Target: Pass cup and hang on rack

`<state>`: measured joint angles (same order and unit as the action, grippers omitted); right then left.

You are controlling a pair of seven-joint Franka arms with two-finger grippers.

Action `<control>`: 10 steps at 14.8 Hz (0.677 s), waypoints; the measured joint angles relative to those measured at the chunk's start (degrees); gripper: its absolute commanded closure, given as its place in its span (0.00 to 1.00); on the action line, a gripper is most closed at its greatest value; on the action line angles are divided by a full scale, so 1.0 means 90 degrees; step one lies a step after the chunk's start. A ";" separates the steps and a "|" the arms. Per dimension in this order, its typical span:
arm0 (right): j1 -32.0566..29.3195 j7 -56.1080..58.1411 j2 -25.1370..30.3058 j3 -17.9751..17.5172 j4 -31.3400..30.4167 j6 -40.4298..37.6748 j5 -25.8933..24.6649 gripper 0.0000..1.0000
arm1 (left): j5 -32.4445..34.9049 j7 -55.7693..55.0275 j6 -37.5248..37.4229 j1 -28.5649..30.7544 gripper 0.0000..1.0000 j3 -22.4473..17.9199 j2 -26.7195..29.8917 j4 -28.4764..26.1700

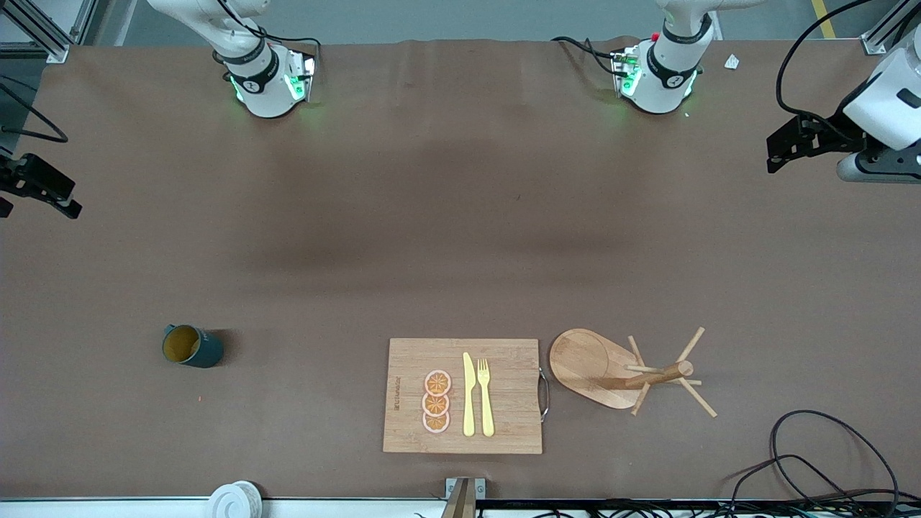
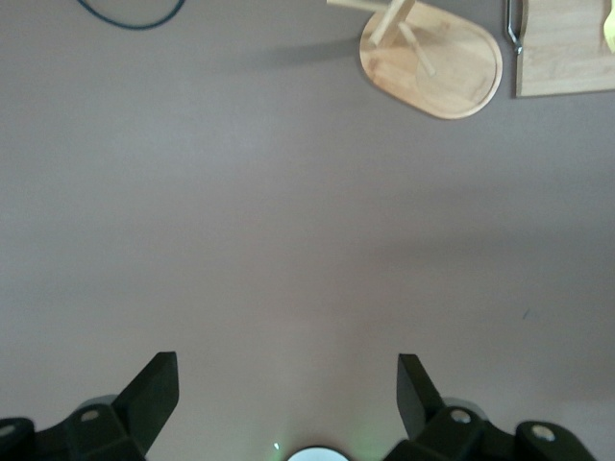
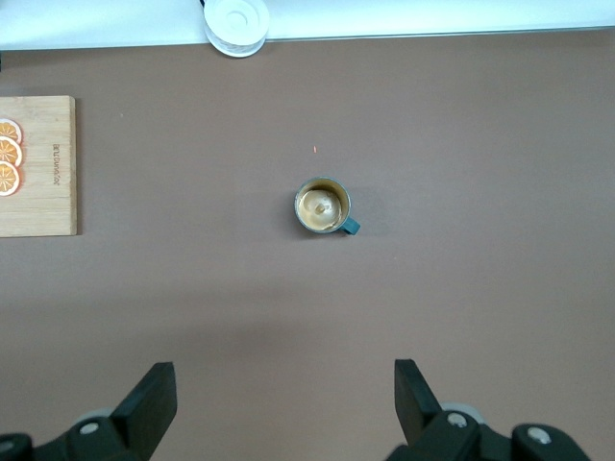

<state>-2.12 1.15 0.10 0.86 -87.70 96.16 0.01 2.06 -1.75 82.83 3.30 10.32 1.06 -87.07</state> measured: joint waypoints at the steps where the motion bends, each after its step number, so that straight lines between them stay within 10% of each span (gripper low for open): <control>1: 0.0000 0.0000 -0.0015 0.0000 0.0003 0.0000 0.0000 0.00 | 0.0000 0.0001 -0.0045 0.0000 0.00 0.0000 -0.0002 -0.0004; 10: -0.0001 0.0000 -0.0052 0.0000 0.0053 0.0000 0.0000 0.00 | 0.0000 0.0032 -0.0115 0.0000 0.00 0.0000 -0.0045 0.0003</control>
<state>-2.12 1.15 -0.36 0.86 -87.22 96.15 0.01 2.06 -1.46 81.80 3.30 10.32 0.65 -87.04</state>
